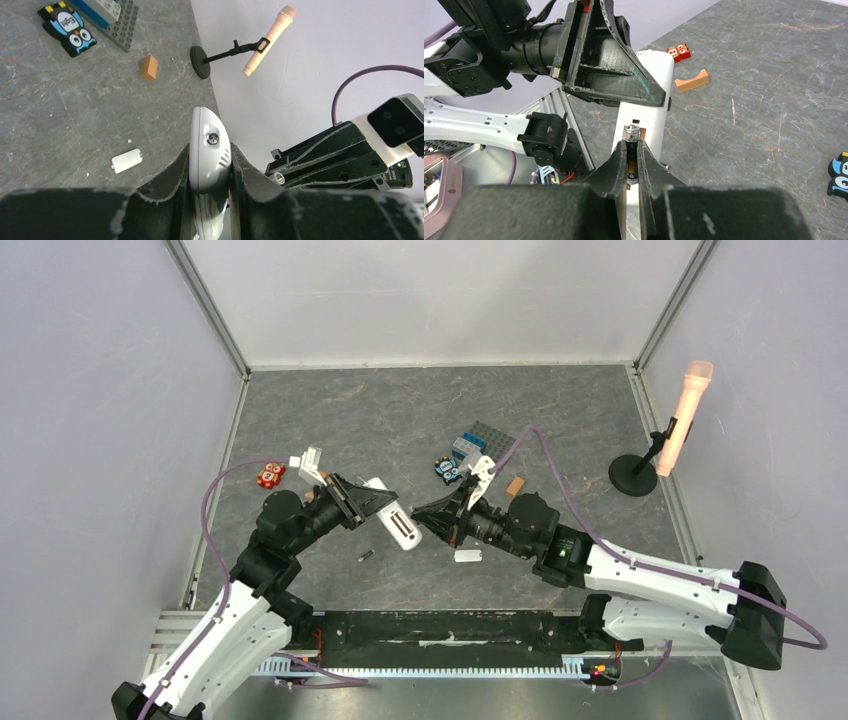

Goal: Load the batteries into the remote control

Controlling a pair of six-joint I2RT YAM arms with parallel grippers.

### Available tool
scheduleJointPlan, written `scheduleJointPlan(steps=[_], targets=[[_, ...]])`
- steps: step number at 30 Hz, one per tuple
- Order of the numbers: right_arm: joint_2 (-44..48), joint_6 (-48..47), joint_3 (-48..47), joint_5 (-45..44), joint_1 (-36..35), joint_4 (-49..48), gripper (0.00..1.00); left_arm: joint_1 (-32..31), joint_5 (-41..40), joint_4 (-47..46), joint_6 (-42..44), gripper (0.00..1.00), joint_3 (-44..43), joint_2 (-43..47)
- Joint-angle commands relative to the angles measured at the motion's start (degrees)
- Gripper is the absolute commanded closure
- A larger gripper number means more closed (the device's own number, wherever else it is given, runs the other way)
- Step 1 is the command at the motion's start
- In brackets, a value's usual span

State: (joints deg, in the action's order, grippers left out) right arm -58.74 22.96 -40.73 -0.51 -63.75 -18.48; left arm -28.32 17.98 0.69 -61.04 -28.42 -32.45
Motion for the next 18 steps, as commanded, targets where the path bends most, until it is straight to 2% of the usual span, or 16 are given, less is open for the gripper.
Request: scheduleJointPlan(steps=[1, 18], targets=[[-1.34, 0.58, -0.34, -1.77, -1.0, -5.21, 0.95, 0.1, -0.75, 1.08, -3.63, 0.98, 0.58, 0.91], [-7.67, -1.26, -1.11, -6.37, -4.28, -5.69, 0.94, 0.1, -0.44, 3.22, -6.28, 0.98, 0.94, 0.08]])
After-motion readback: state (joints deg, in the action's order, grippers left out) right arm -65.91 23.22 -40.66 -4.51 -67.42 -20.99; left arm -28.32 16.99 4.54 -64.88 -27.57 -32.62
